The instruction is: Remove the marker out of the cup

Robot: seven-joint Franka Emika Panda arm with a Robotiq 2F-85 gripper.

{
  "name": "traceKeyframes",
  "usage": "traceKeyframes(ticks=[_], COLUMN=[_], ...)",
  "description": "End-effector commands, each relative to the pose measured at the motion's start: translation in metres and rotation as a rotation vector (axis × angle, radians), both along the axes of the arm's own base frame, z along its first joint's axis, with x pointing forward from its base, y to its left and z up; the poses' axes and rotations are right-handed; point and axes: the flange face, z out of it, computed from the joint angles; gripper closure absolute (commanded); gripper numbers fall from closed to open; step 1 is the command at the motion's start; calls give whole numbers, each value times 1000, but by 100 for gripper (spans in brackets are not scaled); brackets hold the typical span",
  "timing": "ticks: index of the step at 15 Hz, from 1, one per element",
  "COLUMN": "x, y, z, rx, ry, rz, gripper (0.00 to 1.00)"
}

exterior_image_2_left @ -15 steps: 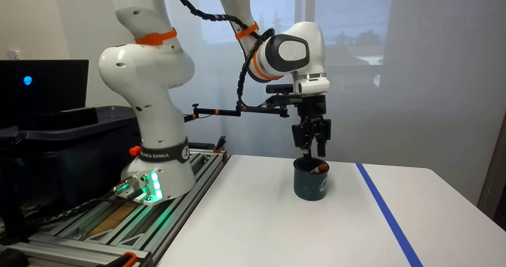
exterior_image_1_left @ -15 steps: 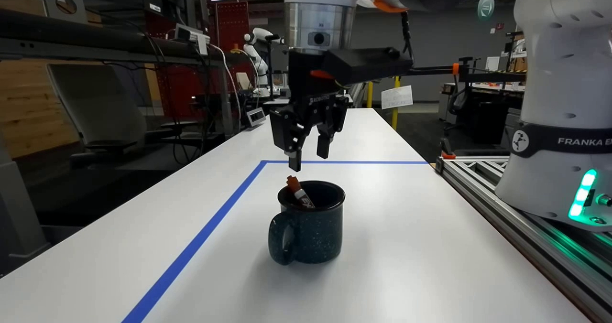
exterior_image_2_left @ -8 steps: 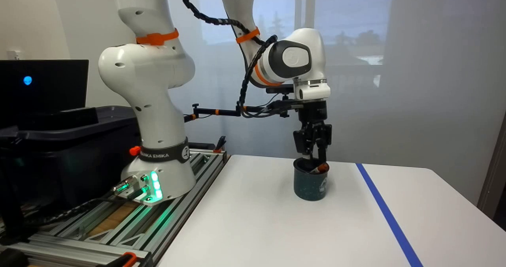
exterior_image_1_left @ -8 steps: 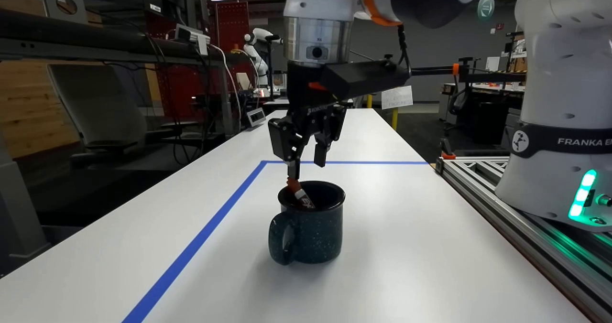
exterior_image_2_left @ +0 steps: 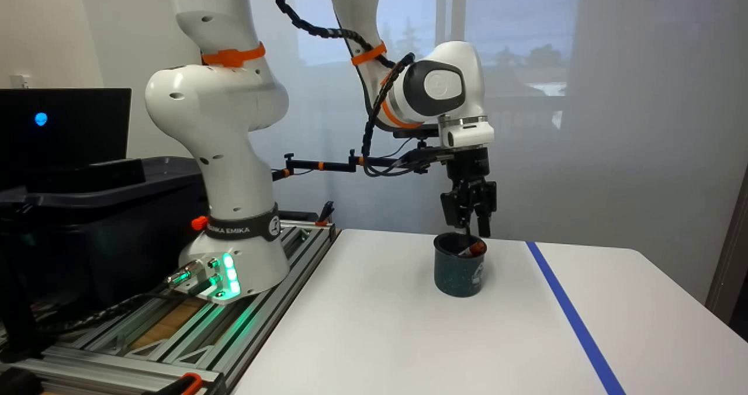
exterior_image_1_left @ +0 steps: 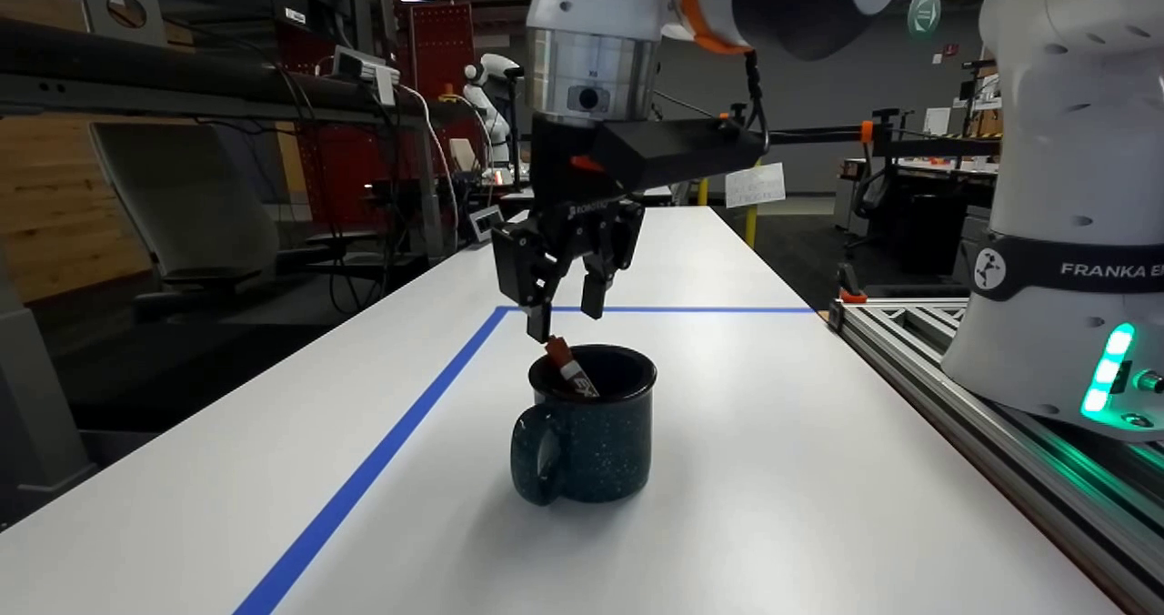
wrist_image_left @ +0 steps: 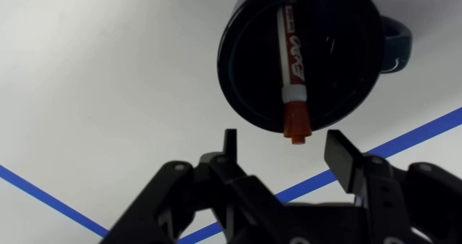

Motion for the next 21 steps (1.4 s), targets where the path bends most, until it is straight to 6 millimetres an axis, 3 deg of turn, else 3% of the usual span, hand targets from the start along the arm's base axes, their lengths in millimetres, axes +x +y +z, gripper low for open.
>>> traceKeyframes(ticks=[1,8,16,21], x=[7,14,23,24], y=[4,12,20,23], z=[-3,-12,-14,-18], rx=[6,9,8,10], ry=[-18,-7,-12,5], rz=[2,28,62,55], gripper=[36,36,47,44])
